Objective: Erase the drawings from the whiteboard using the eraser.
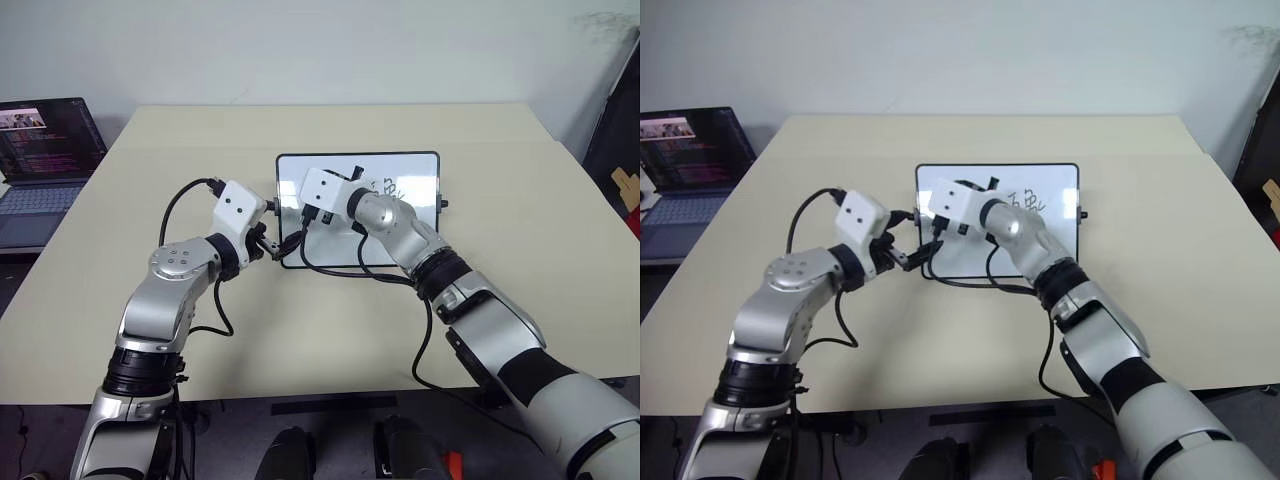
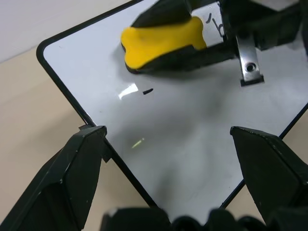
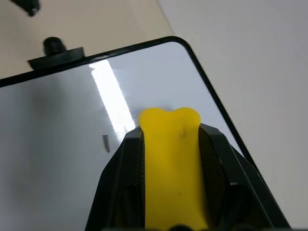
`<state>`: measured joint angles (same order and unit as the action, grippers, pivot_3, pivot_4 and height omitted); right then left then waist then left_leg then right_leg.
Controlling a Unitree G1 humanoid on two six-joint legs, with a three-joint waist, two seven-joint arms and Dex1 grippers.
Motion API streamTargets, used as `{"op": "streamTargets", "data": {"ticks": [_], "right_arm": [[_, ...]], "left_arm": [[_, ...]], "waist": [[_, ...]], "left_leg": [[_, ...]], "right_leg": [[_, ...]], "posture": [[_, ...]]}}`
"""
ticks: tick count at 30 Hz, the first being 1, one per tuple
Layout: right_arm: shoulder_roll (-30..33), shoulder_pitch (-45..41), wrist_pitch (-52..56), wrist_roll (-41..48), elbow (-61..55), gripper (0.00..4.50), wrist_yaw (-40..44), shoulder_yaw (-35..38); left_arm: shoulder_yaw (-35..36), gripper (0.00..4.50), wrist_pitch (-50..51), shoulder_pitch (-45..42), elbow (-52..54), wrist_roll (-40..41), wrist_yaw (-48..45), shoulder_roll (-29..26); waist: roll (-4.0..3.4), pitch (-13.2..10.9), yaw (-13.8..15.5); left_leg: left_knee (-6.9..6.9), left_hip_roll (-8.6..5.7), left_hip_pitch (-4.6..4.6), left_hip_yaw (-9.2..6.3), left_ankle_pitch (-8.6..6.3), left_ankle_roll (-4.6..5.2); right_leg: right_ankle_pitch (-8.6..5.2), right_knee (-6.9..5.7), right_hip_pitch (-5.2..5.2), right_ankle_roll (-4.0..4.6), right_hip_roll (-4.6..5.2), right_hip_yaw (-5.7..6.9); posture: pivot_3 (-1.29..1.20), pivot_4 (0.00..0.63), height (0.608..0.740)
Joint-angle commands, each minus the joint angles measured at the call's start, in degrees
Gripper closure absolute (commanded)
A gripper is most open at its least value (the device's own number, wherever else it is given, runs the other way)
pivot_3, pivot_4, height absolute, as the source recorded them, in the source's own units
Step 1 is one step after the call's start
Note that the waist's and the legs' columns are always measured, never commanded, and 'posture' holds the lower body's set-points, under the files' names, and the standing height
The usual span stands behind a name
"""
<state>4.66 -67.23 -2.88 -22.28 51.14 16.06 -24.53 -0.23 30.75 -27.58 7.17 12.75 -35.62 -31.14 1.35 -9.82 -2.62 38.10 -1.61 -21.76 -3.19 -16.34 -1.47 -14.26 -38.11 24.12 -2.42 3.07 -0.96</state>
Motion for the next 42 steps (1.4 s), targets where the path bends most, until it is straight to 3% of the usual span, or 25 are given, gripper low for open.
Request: {"op": "streamTargets", "data": {"ticks": [1, 19, 33, 37, 42], "right_arm": [[-0.2, -1.1, -0.2, 0.0, 0.3, 3.33, -0.5, 1.3], [1.6, 5.5, 3.2, -3.9, -3.8, 3.33, 11.5, -3.7], [2.6, 2.5, 2.3, -4.4, -3.9, 3.34, 4.6, -0.9], [1.9, 3.6, 3.5, -1.8, -5.5, 3.34, 6.4, 0.7], [-1.0, 8.5, 16.1, 10.9, -18.8, 3.34, 13.0, 10.4]], "left_arm": [[-0.2, 0.0, -0.7, -0.3, 2.0, 0.0, 0.1, 0.4], [-0.8, 0.0, -1.0, -1.1, 1.5, 0.0, -0.1, 1.1], [-1.0, 0.0, -0.9, -1.0, 1.6, 0.2, 0.1, 1.3], [-1.0, 0.0, -0.8, -0.8, 1.8, 0.2, 0.2, 1.4], [-0.1, 0.0, -1.0, -0.6, 1.5, 0.4, 0.9, 1.6]], "waist": [[0.0, 0.0, 0.0], [0.01, 0.0, -0.4], [0.01, 0.0, 0.1], [0.01, 0.0, 0.1], [0.01, 0.0, 0.2]], "left_leg": [[0.0, 0.0, 0.0, 0.0, 0.0, 0.0], [0.01, 0.01, 0.12, 0.0, -0.09, 0.16], [0.08, -0.03, 0.17, -0.04, 0.01, 0.12], [0.08, -0.03, 0.18, -0.04, 0.02, 0.13], [0.05, -0.01, 0.13, -0.05, 0.02, 0.13]], "right_leg": [[0.0, 0.01, 0.0, 0.0, 0.0, 0.0], [0.0, -0.1, -0.07, 0.0, -0.02, -0.01], [0.01, -0.42, -0.06, 0.04, -0.01, 0.0], [0.01, -0.43, -0.05, 0.04, -0.02, 0.0], [0.01, -0.39, -0.03, 0.04, -0.01, 0.0]], "posture": [[0.0, 0.15, 0.74], [0.0, 0.15, 0.74], [0.0, 0.15, 0.74], [0.0, 0.15, 0.74], [0.0, 0.15, 0.74]]}}
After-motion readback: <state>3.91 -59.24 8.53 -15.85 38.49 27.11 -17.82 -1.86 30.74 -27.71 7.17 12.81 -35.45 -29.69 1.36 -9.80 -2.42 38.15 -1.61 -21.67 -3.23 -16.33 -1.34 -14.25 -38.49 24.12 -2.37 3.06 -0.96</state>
